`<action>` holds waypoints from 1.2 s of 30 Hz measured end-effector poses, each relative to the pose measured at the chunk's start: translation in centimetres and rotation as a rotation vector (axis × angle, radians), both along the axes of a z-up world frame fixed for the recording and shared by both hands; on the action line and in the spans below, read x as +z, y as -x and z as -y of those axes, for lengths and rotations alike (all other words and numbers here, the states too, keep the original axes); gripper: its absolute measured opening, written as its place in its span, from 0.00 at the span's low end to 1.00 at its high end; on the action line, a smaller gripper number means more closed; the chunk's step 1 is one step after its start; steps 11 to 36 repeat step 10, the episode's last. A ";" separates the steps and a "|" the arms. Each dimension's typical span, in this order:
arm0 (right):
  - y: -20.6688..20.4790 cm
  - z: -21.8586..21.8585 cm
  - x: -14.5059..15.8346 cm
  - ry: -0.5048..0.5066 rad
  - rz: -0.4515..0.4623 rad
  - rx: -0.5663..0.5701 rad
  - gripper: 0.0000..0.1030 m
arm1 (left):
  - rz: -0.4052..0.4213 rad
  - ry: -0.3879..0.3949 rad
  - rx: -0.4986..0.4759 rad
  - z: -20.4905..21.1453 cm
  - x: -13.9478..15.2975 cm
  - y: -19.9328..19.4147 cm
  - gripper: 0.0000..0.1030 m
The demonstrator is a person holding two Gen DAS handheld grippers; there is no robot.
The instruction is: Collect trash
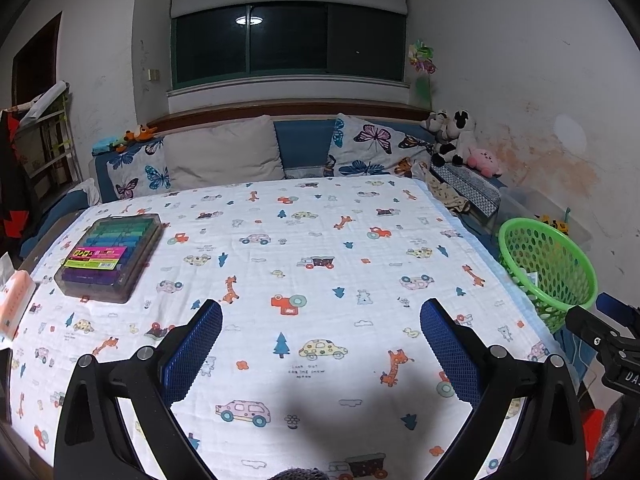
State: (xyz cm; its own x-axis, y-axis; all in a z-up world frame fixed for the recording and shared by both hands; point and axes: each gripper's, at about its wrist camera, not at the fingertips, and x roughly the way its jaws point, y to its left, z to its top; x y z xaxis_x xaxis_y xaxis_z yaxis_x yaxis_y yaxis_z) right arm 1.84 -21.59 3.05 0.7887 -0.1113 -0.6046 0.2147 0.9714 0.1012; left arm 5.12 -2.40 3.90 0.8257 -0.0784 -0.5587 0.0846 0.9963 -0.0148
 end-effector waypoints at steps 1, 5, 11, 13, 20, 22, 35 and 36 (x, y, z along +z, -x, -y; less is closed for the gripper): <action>0.0 0.0 0.0 0.000 0.000 0.000 0.96 | 0.000 0.000 0.000 0.0 0.0 0.0 0.93; 0.0 0.0 0.0 0.001 0.001 0.001 0.96 | -0.001 -0.001 0.002 0.0 -0.1 0.0 0.93; -0.2 0.0 -0.2 0.000 0.002 0.002 0.96 | -0.007 -0.001 0.007 -0.1 -0.2 0.0 0.93; -0.2 0.0 -0.2 0.000 0.002 0.002 0.96 | -0.007 -0.001 0.007 -0.1 -0.2 0.0 0.93; -0.2 0.0 -0.2 0.000 0.002 0.002 0.96 | -0.007 -0.001 0.007 -0.1 -0.2 0.0 0.93; -0.2 0.0 -0.2 0.000 0.002 0.002 0.96 | -0.007 -0.001 0.007 -0.1 -0.2 0.0 0.93; -0.2 0.0 -0.2 0.000 0.002 0.002 0.96 | -0.007 -0.001 0.007 -0.1 -0.2 0.0 0.93; -0.2 0.0 -0.2 0.000 0.002 0.002 0.96 | -0.007 -0.001 0.007 -0.1 -0.2 0.0 0.93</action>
